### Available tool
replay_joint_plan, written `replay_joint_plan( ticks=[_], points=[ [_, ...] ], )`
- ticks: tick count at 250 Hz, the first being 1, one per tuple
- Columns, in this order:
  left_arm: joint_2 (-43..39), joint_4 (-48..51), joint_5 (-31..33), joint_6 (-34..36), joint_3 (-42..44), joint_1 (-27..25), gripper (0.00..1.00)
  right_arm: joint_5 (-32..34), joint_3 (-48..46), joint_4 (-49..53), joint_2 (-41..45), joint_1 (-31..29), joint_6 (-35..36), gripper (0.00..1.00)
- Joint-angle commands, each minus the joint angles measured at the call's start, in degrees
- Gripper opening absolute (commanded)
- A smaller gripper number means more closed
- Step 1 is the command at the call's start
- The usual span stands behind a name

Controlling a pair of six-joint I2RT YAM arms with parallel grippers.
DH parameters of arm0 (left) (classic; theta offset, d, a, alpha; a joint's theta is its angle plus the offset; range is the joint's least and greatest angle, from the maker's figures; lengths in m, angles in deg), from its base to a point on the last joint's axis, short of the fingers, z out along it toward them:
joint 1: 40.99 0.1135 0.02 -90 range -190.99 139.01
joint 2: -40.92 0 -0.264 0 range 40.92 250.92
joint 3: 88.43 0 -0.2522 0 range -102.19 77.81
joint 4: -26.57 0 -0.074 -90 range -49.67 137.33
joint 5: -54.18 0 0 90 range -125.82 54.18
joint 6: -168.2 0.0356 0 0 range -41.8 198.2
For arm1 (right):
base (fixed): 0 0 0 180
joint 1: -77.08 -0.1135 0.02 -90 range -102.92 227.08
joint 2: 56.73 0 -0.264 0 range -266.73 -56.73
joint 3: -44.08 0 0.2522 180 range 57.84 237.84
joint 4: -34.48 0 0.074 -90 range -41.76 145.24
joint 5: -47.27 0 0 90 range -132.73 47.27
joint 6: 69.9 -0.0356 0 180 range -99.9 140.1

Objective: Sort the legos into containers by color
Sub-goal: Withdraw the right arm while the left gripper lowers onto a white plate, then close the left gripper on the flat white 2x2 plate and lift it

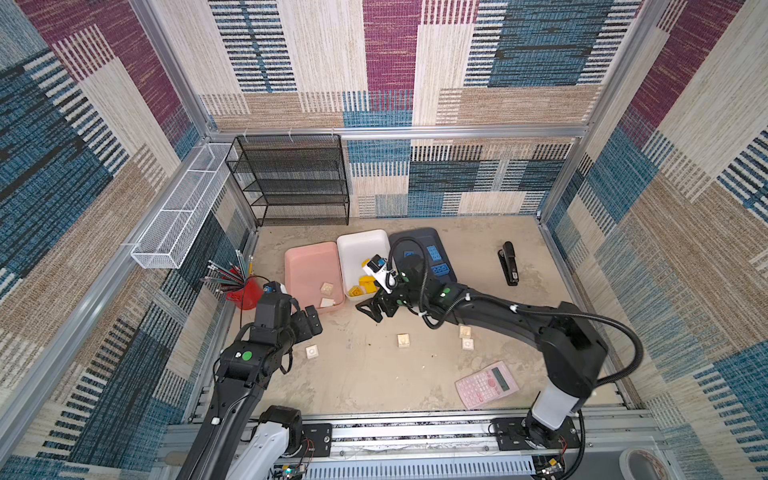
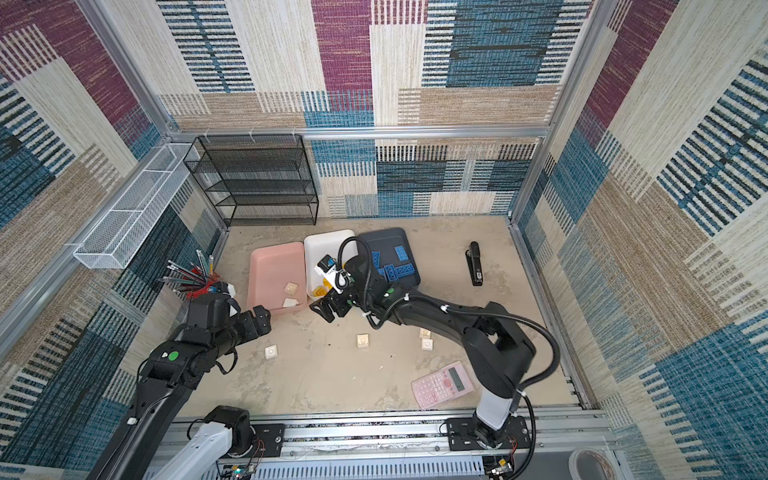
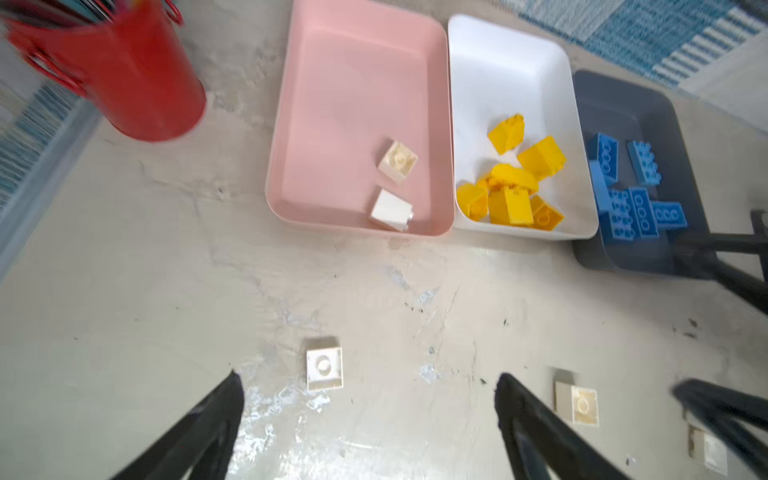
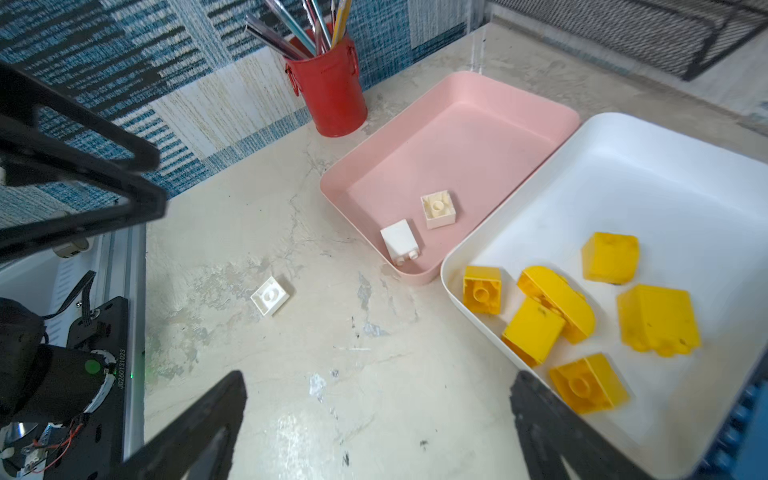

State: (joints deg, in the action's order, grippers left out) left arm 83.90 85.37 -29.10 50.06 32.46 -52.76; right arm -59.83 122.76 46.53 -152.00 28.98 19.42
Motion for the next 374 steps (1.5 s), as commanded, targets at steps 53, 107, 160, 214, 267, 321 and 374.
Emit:
replay_joint_plan(
  ticks=[53, 107, 160, 214, 267, 321, 374],
  points=[
    [2.18, -2.49, 0.23, -9.67, 8.21, -4.85, 0.92, 8.16, -29.03, -24.68, 23.09, 0.23, -8.29, 0.99],
    [5.11, -5.92, 0.56, -11.59, 13.21, -5.37, 0.90, 10.29, -37.54, -31.24, 28.82, 0.24, -10.50, 0.99],
    [13.76, -5.86, 1.50, -11.50, 12.04, -5.44, 0.88, 11.78, -38.81, -32.30, 29.23, 0.20, -10.08, 0.99],
    [19.93, -5.94, 3.44, -11.10, 11.15, -5.01, 0.79, 11.94, -39.69, -32.56, 30.61, 0.27, -10.30, 0.99],
    [21.00, -8.95, 3.00, -11.85, 13.43, -5.00, 0.71, 12.68, -40.31, -33.10, 31.19, 0.20, -10.39, 0.99],
    [23.29, -10.19, 2.73, -12.55, 13.73, -4.76, 0.67, 12.79, -40.29, -33.32, 30.48, 0.20, -10.47, 0.99],
    [27.57, -10.87, 1.66, -12.29, 12.35, -3.55, 0.53, 13.88, -40.56, -32.94, 30.85, 0.20, -10.12, 0.99]
  ],
)
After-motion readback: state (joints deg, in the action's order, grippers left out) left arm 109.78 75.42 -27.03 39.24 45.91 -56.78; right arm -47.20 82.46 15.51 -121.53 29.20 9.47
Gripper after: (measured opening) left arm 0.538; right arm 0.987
